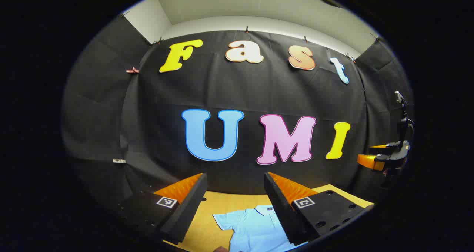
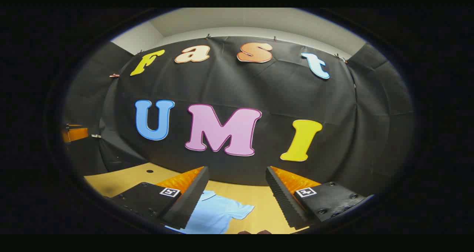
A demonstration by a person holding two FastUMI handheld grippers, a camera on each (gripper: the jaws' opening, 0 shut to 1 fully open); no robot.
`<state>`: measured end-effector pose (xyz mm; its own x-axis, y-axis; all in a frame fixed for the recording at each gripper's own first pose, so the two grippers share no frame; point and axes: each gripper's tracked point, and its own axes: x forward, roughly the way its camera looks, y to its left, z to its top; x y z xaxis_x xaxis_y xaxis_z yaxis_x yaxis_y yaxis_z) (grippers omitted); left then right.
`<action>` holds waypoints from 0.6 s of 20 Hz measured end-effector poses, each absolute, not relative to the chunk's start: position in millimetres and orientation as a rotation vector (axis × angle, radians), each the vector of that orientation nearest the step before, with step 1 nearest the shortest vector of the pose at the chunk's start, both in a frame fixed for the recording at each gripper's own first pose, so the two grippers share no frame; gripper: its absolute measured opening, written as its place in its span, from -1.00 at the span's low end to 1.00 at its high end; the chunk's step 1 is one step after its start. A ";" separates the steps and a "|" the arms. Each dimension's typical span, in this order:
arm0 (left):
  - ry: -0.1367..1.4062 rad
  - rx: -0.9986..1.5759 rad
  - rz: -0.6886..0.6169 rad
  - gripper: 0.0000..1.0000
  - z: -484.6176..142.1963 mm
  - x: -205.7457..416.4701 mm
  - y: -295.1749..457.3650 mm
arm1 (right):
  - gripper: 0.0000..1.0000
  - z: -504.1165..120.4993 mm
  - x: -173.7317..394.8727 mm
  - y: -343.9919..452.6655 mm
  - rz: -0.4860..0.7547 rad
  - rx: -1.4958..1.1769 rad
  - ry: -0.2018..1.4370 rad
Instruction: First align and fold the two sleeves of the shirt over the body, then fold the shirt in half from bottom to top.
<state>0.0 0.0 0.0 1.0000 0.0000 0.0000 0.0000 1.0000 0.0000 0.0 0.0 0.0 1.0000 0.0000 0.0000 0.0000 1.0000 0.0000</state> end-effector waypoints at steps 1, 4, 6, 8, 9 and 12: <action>0.000 -0.006 -0.001 0.96 0.2 1.6 9.3 | 0.94 -8.1 1.5 0.0 -0.016 -0.002 0.030; -0.005 -0.023 -0.003 0.96 2.3 2.5 32.0 | 0.97 -6.6 -2.9 4.9 -0.050 -0.013 0.050; -0.005 -0.024 -0.002 0.95 0.9 6.0 44.9 | 0.94 -3.0 -5.0 12.9 -0.058 -0.018 0.049; 0.018 -0.032 0.011 0.95 -6.6 11.6 53.8 | 0.94 -1.6 -7.1 18.0 -0.074 -0.028 0.051; 0.024 -0.046 0.009 0.96 -8.1 12.5 55.7 | 0.94 -2.8 -8.8 21.9 -0.076 -0.026 0.057; 0.023 -0.063 -0.025 0.96 -6.5 14.7 53.7 | 0.94 -2.9 -14.9 34.0 -0.076 -0.017 0.060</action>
<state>14.7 53.7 -6.5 0.9994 -0.0259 -0.0217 0.0245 0.9977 -0.0635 -14.9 34.0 -2.9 0.9954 -0.0762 -0.0588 0.0752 0.9970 -0.0196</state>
